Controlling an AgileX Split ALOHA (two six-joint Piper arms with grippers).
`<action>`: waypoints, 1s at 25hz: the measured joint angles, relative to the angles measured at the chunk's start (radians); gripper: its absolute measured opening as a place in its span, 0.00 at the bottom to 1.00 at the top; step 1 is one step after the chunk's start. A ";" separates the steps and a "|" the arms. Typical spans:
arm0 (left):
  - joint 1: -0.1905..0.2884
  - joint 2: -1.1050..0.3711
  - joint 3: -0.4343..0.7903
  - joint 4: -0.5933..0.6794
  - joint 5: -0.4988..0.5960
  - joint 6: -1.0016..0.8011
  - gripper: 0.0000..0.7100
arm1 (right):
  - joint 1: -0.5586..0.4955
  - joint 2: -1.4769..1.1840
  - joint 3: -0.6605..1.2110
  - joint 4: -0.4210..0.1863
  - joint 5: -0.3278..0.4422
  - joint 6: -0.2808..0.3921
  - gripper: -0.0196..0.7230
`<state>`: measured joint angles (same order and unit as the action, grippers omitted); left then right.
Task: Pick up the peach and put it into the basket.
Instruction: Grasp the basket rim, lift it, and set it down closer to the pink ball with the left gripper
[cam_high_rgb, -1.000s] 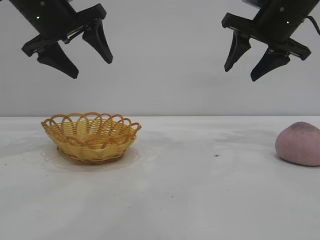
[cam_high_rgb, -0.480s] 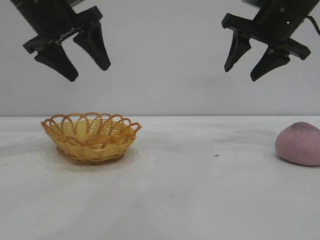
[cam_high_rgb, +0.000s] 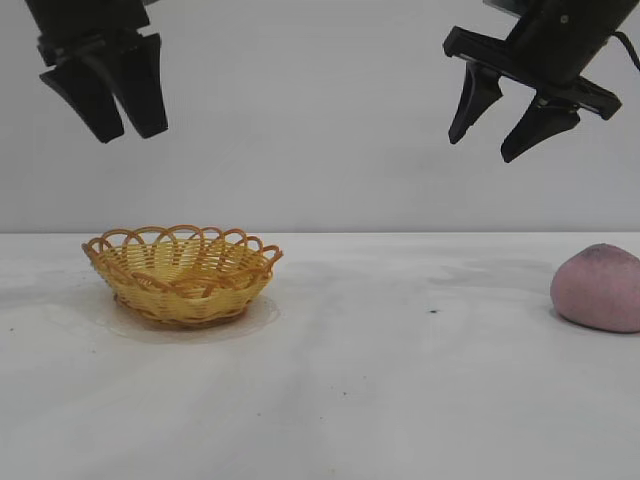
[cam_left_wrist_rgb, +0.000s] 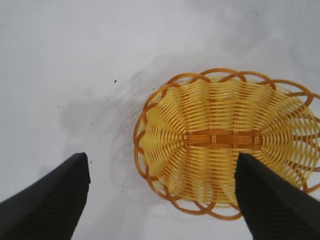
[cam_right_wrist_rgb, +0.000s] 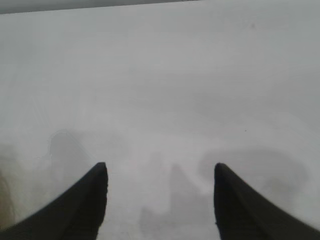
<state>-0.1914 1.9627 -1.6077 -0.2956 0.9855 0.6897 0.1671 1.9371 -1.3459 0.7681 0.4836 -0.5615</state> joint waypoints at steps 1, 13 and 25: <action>-0.004 0.027 -0.026 0.012 0.034 -0.007 0.75 | 0.000 0.000 0.000 0.000 0.000 0.000 0.63; -0.080 0.291 -0.321 0.157 0.224 -0.055 0.68 | 0.000 0.000 0.000 0.000 0.000 -0.004 0.63; -0.080 0.400 -0.351 0.228 0.224 -0.089 0.61 | 0.000 0.000 0.000 0.000 0.000 -0.004 0.63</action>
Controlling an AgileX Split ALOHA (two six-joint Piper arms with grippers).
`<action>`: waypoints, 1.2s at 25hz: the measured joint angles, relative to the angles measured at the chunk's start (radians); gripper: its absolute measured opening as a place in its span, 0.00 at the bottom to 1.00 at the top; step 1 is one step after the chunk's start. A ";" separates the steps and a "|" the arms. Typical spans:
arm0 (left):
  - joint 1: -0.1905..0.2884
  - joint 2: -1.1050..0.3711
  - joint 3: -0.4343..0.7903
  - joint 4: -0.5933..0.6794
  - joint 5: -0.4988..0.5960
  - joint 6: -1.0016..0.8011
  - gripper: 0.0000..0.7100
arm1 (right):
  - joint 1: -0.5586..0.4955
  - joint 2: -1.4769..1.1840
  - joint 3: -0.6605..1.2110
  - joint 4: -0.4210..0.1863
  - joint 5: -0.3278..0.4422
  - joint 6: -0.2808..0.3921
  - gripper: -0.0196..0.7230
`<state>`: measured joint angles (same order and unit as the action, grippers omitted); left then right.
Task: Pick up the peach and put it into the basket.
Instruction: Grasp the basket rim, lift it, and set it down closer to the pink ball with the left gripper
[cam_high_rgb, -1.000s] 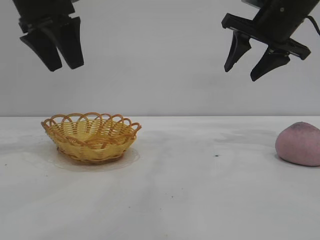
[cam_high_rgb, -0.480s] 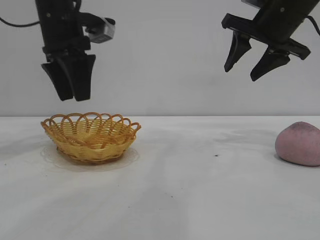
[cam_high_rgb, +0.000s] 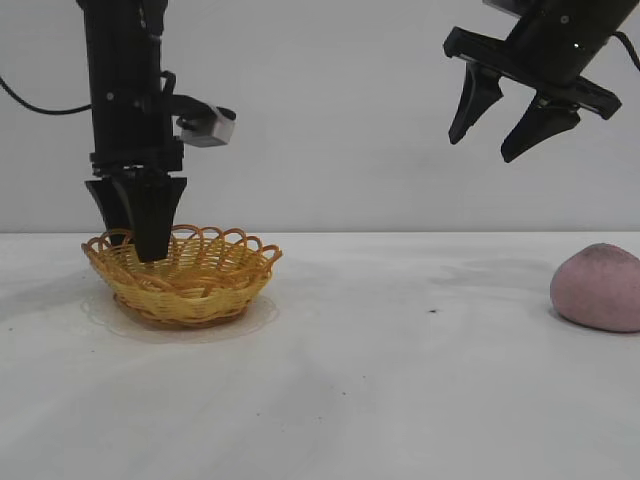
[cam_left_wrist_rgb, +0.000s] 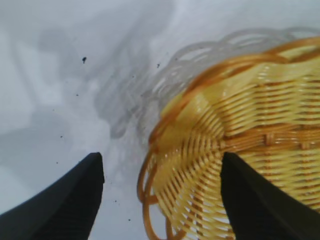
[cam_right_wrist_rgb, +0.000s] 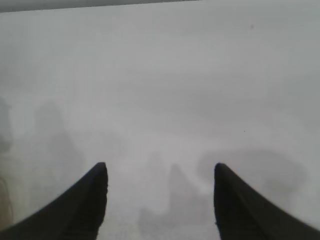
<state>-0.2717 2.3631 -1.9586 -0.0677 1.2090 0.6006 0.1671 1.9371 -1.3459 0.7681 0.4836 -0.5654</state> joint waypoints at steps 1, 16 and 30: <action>0.000 0.006 -0.002 0.000 -0.005 -0.008 0.56 | 0.000 0.000 0.000 0.000 0.000 0.000 0.63; 0.002 -0.045 -0.013 -0.096 0.028 -0.289 0.00 | 0.000 0.000 0.000 0.000 -0.001 -0.018 0.63; -0.026 -0.212 0.088 -0.326 0.015 -0.559 0.00 | 0.000 0.000 0.000 0.000 -0.004 -0.018 0.63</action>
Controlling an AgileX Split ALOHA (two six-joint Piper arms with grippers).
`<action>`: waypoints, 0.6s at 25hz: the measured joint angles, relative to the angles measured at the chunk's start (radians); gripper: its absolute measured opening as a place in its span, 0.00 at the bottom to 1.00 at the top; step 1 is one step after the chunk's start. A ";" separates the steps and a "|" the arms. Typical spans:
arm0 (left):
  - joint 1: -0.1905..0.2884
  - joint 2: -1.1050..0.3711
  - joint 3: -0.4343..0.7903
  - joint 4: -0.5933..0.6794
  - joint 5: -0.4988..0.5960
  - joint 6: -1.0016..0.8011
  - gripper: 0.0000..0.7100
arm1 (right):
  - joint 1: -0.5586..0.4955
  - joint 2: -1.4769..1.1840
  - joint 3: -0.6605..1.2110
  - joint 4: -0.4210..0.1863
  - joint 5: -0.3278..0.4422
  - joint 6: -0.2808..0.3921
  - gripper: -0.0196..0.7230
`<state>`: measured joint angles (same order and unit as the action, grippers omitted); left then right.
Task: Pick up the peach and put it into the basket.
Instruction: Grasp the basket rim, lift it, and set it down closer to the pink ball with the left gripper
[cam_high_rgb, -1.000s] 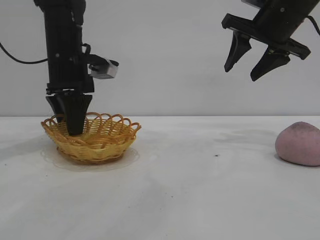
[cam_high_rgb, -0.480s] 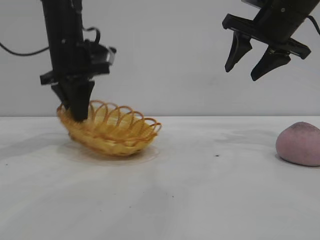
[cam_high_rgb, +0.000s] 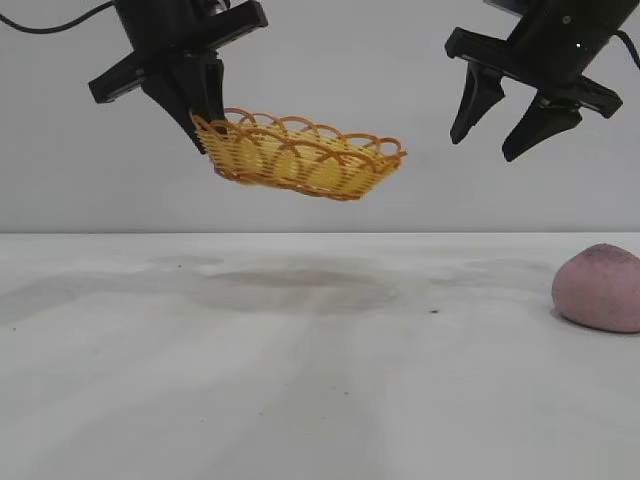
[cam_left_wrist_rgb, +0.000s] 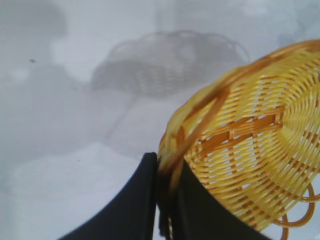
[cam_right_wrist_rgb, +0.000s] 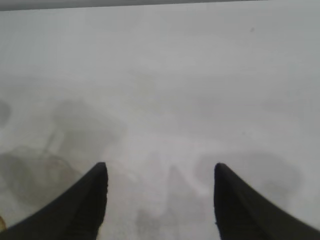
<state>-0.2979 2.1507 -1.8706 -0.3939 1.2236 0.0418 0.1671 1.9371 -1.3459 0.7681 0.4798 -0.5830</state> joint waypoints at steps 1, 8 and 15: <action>-0.009 -0.010 0.031 -0.008 -0.006 -0.007 0.00 | 0.000 0.000 0.000 0.000 0.000 0.000 0.63; -0.088 -0.093 0.313 -0.104 -0.257 -0.036 0.00 | 0.000 0.000 0.000 0.000 0.000 0.000 0.63; -0.103 -0.073 0.428 -0.214 -0.449 -0.040 0.00 | 0.000 0.000 0.000 0.000 0.000 -0.001 0.63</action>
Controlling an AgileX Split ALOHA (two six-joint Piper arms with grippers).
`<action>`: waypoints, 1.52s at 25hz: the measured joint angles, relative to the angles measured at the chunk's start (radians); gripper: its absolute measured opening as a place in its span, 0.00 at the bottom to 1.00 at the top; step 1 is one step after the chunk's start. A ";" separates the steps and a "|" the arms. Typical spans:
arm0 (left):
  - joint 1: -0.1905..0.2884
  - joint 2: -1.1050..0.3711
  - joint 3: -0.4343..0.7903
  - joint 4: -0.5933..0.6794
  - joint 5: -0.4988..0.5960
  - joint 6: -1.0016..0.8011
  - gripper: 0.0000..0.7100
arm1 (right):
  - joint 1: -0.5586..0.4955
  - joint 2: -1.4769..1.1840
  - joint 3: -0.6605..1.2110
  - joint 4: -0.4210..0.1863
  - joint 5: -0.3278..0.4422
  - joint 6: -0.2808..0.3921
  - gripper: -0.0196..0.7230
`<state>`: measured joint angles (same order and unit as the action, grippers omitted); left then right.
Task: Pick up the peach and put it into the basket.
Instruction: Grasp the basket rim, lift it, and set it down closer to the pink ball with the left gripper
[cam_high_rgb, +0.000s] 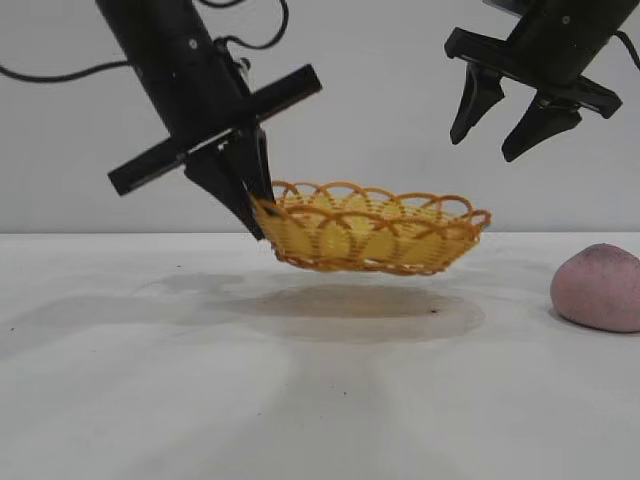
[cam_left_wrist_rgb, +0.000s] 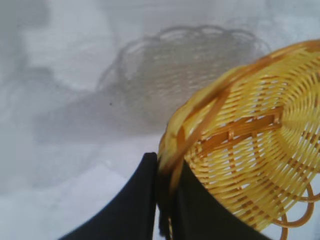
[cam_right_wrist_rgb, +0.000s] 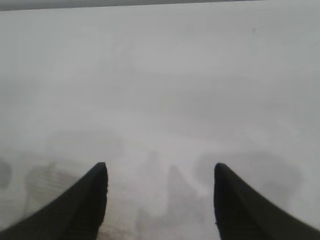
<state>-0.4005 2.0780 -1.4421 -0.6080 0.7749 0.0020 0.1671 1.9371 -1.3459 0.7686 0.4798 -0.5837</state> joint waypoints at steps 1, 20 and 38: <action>0.000 0.012 0.003 -0.002 -0.005 0.000 0.00 | 0.000 0.000 0.000 0.002 0.000 0.000 0.63; 0.000 0.055 0.003 0.060 0.010 0.000 0.73 | -0.002 0.000 0.000 0.006 0.000 0.000 0.63; 0.002 -0.056 -0.108 0.685 0.264 -0.011 0.68 | -0.002 0.000 0.000 0.008 0.003 0.000 0.63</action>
<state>-0.3982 2.0218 -1.5497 0.0771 1.0385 -0.0095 0.1653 1.9371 -1.3459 0.7764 0.4832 -0.5837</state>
